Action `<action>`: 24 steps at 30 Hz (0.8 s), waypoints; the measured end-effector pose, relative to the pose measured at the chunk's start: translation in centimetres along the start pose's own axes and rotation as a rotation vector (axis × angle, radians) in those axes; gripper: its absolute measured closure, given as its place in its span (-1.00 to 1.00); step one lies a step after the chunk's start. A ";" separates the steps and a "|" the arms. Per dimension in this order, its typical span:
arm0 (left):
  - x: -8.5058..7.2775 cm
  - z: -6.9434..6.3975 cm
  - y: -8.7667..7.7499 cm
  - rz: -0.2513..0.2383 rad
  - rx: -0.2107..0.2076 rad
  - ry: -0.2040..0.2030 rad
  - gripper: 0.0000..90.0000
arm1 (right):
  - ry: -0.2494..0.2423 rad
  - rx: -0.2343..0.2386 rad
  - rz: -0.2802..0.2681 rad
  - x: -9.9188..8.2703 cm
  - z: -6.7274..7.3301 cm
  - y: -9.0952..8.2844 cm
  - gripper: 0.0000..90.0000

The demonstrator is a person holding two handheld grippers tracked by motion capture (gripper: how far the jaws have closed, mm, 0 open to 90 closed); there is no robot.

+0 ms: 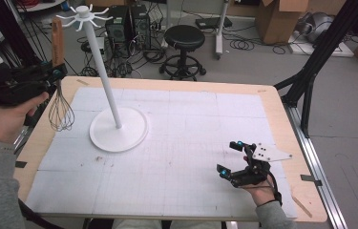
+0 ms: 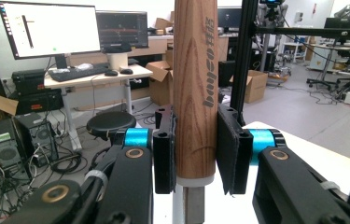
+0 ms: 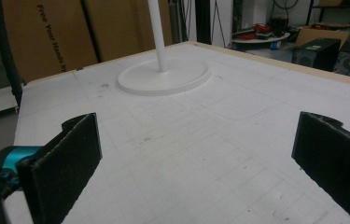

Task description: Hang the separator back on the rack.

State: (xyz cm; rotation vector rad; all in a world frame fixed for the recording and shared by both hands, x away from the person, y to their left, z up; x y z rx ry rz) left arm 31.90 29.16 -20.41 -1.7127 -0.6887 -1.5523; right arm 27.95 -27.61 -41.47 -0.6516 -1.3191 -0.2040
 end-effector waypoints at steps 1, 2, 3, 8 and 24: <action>0.0 0.0 0.0 0.000 0.000 0.000 0.56 | -0.001 0.001 0.000 0.0 0.0 0.0 -0.99; 0.0 0.0 0.1 -0.009 -0.011 -0.010 0.56 | 0.000 0.003 0.001 0.0 0.0 0.0 -0.99; 0.0 0.0 0.1 -0.011 -0.011 -0.014 0.56 | 0.000 0.004 0.001 0.0 0.0 0.0 -0.99; 0.0 0.0 0.5 0.001 -0.007 -0.018 0.56 | -0.002 0.007 0.004 0.0 0.0 0.0 -0.99; -0.2 0.0 1.1 0.014 -0.013 -0.014 0.56 | -0.003 0.003 -0.001 0.0 0.0 0.0 -0.99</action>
Point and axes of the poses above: each handheld gripper's, and its own axes: y roughly forward along the jaws, x roughly out of its top, z roughly to its left, the point moved 1 cm from there along y, roughly forward along the jaws, and after that the axes turned 7 degrees about z, right-handed, at the moved point
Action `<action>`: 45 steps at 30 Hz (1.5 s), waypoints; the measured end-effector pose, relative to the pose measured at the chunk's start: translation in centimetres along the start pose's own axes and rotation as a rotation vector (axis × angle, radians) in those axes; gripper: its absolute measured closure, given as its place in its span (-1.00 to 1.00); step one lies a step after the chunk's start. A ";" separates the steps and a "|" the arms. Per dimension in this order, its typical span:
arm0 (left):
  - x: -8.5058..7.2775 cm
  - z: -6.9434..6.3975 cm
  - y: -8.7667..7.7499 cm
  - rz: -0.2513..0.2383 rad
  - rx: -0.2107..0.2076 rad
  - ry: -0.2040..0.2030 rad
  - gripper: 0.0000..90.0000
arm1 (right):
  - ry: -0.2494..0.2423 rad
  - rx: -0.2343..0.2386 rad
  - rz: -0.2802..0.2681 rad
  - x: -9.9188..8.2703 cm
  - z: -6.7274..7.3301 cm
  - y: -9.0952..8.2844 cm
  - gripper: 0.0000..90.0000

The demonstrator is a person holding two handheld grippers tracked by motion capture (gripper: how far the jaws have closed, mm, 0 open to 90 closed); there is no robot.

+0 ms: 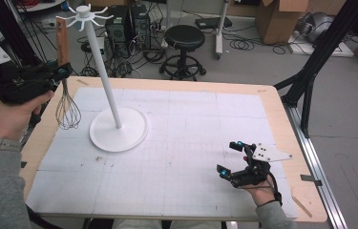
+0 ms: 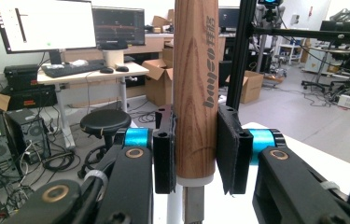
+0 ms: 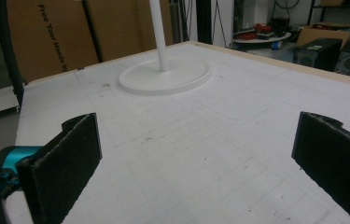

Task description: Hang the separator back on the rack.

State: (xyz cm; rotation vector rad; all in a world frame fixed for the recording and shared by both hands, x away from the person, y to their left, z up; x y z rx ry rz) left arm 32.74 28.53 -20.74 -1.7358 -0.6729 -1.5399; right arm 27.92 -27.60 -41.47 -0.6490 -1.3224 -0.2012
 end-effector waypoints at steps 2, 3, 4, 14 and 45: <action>0.0 0.0 0.1 0.002 -0.002 -0.002 0.56 | 0.003 0.001 0.003 0.0 0.0 0.0 -0.99; 0.0 0.0 0.1 0.002 -0.002 -0.002 0.56 | 0.000 0.001 0.002 0.0 0.0 0.0 -0.99; 0.0 0.0 0.2 0.004 -0.002 0.000 0.56 | 0.004 0.004 0.005 0.0 0.0 0.0 -0.99; 0.0 -0.2 0.6 -0.004 -0.026 -0.005 0.56 | 0.003 0.001 0.001 0.0 0.0 0.0 -0.99; -0.1 -0.4 2.0 0.022 -0.060 -0.021 0.56 | 0.004 0.000 0.004 0.0 0.0 -0.1 -0.99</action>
Point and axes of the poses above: each handheld gripper's, and its own axes: y roughly forward along the jaws, x roughly out of its top, z roughly to its left, the point moved 1 cm from there along y, roughly forward along the jaws, and after that the axes turned 7 degrees about z, right-handed, at the moved point
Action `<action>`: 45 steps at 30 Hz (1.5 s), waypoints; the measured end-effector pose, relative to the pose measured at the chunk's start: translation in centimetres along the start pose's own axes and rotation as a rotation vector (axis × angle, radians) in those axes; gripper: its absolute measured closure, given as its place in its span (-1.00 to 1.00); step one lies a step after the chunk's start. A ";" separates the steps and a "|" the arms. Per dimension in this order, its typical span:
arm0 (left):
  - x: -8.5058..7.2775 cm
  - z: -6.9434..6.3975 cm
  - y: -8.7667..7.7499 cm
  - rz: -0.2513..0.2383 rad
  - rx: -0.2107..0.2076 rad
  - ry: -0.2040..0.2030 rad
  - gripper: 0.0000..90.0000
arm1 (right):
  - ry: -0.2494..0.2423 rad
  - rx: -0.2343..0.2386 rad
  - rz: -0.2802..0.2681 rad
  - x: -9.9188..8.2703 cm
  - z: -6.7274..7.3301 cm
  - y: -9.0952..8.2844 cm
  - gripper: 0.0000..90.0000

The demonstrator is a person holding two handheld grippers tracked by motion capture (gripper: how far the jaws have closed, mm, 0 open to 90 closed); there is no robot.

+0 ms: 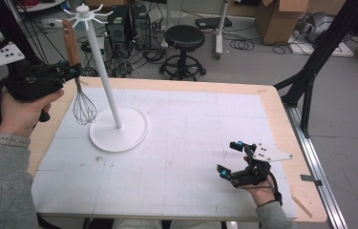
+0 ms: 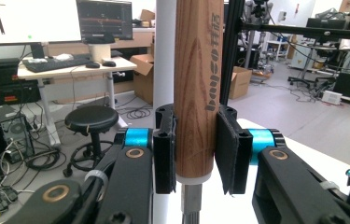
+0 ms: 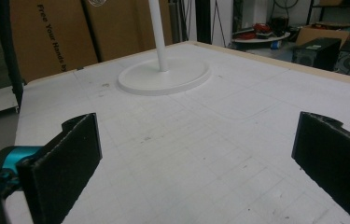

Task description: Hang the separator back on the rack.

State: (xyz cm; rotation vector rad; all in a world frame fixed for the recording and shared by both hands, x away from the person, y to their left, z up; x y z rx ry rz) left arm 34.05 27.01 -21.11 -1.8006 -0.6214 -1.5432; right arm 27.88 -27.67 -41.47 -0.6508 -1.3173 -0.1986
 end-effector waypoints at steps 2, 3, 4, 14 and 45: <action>-0.1 0.0 0.2 0.012 -0.006 -0.001 0.56 | 0.000 0.000 -0.001 0.0 0.0 0.0 -0.99; -0.1 0.0 0.2 0.012 -0.006 -0.001 0.57 | 0.001 0.000 0.000 0.0 0.0 0.0 -0.99; -0.2 0.0 0.5 0.027 0.002 0.003 0.57 | 0.000 0.000 0.000 0.0 0.0 0.0 -0.99; -0.3 -0.1 0.7 0.019 0.015 0.012 0.56 | -0.002 -0.002 -0.004 0.0 0.0 0.0 -0.99; -6.9 -1.5 -1.2 -0.046 0.005 0.153 -0.53 | -0.011 0.002 0.000 0.1 0.1 0.0 -0.99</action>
Point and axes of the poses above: each handheld gripper's, and its own axes: y roughly forward along the jaws, x roughly out of its top, z roughly to its left, the point moved 1 cm from there along y, roughly forward along the jaws, and after that the axes turned 7 degrees about z, right-handed, at the moved point
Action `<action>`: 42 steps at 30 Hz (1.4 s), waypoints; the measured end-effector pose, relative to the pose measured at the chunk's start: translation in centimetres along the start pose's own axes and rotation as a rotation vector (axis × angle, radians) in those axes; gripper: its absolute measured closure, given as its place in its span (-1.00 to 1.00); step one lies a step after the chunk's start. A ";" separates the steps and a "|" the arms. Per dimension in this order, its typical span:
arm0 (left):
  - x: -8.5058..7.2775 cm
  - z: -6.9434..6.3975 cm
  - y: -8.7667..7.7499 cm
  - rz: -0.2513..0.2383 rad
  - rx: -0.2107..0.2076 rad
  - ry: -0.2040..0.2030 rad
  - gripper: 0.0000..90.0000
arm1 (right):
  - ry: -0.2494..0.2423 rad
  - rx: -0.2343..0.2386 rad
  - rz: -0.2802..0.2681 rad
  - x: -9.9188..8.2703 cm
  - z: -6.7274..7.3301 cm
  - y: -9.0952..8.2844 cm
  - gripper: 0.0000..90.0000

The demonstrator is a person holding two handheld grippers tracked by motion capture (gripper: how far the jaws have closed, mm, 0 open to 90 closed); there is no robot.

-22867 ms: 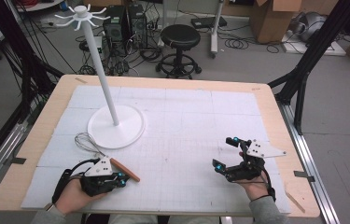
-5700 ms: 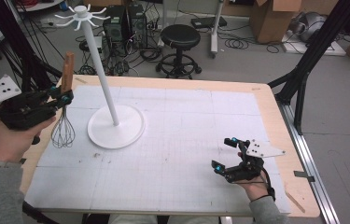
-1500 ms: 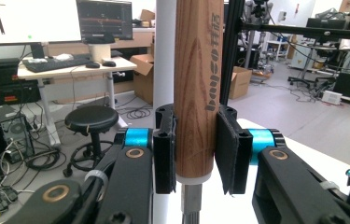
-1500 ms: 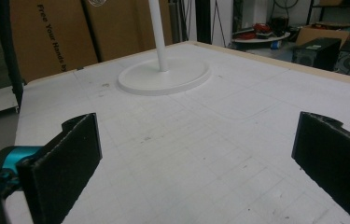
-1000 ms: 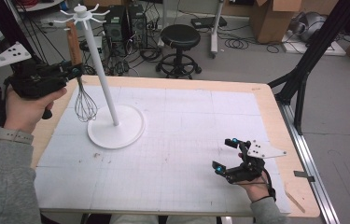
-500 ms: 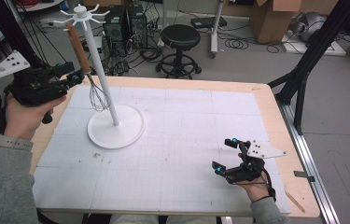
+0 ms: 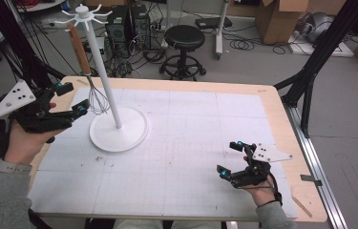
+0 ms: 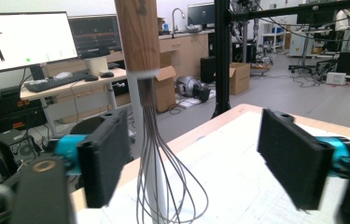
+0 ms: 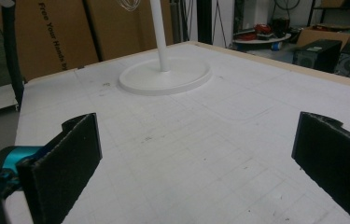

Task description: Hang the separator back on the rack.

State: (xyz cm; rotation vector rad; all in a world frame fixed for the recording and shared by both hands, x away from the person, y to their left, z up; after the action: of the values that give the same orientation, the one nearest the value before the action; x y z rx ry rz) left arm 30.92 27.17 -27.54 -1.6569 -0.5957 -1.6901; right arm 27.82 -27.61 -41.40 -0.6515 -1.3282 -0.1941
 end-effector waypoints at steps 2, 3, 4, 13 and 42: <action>-0.5 -0.1 -0.1 -0.012 -0.005 -0.004 -0.65 | 0.002 -0.001 0.000 0.0 0.0 0.0 -0.99; -0.8 -0.1 -0.1 -0.019 -0.013 -0.009 -0.69 | 0.002 -0.001 0.000 0.0 -0.1 0.0 -0.99; -0.8 -0.1 -0.1 -0.019 -0.013 -0.009 -0.69 | 0.002 -0.001 0.000 0.0 0.0 0.0 -0.99; -3.7 -1.3 0.7 0.075 -0.051 -0.024 -0.96 | 0.000 0.000 0.004 0.0 0.1 0.1 -0.99; -11.9 -3.4 0.7 0.174 -0.060 -0.090 -0.96 | 0.001 -0.016 -0.002 0.2 0.0 -0.1 -0.99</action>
State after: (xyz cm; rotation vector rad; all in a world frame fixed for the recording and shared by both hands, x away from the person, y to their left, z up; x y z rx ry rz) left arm 28.57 26.00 -39.62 -1.7805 -0.4330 -1.5286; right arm 27.84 -27.61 -41.18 -0.6636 -1.3275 -0.2073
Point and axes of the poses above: each handheld gripper's, and its own axes: y roughly forward along the jaws, x roughly out of its top, z roughly to its left, the point moved 1 cm from there along y, roughly forward along the jaws, and after that the axes turned 7 degrees about z, right-handed, at the moved point
